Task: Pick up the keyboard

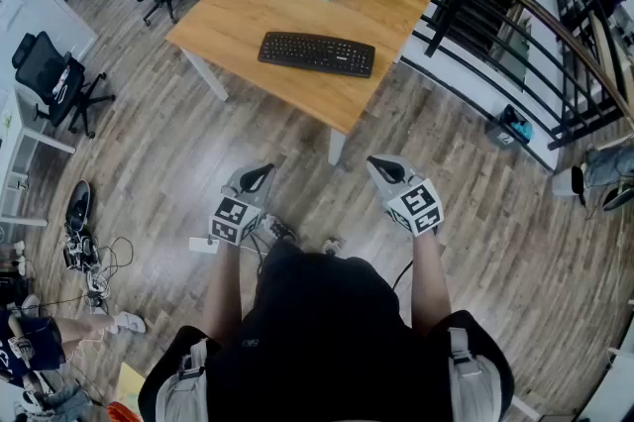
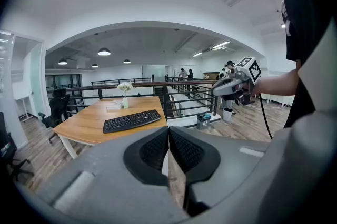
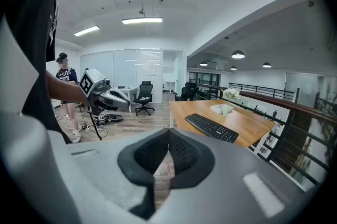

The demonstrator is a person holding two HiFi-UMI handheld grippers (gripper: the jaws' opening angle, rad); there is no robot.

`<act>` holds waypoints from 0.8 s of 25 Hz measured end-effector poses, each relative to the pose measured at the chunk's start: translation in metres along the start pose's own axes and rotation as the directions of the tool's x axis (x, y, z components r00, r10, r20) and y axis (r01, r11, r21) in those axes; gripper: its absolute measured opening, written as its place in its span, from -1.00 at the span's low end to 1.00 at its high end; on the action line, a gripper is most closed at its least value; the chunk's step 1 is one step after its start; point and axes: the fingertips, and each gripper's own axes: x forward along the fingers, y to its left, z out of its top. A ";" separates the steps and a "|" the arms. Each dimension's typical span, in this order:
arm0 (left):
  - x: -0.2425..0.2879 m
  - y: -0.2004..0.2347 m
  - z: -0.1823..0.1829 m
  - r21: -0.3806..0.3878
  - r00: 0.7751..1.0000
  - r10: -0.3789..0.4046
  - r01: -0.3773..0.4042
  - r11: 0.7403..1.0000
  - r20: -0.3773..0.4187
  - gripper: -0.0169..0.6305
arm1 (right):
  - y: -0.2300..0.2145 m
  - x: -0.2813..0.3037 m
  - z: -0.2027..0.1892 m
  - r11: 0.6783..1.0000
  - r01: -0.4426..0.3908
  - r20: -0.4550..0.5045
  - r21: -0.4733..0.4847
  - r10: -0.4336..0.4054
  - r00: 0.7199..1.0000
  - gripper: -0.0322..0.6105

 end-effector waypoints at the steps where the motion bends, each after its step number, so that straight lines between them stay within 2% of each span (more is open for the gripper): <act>1: -0.001 0.001 0.002 -0.007 1.000 0.001 -0.001 1.000 0.004 -0.91 | 0.002 0.001 0.000 1.000 -0.005 -0.009 -0.004 0.004 1.000 -0.89; 5: -0.005 0.003 0.002 -0.021 1.000 0.005 -0.005 1.000 0.004 -0.91 | 0.005 0.001 -0.003 1.000 -0.008 -0.031 -0.011 0.007 1.000 -0.89; 12: -0.006 0.003 0.002 -0.028 1.000 0.016 -0.015 0.999 0.009 -0.91 | -0.008 -0.005 -0.013 0.998 0.049 -0.037 0.027 -0.048 0.998 -0.89; 20: -0.011 0.009 -0.001 -0.038 1.000 0.020 -0.020 0.999 0.004 -0.91 | -0.009 -0.008 -0.024 0.997 0.068 -0.059 0.040 -0.065 0.996 -0.89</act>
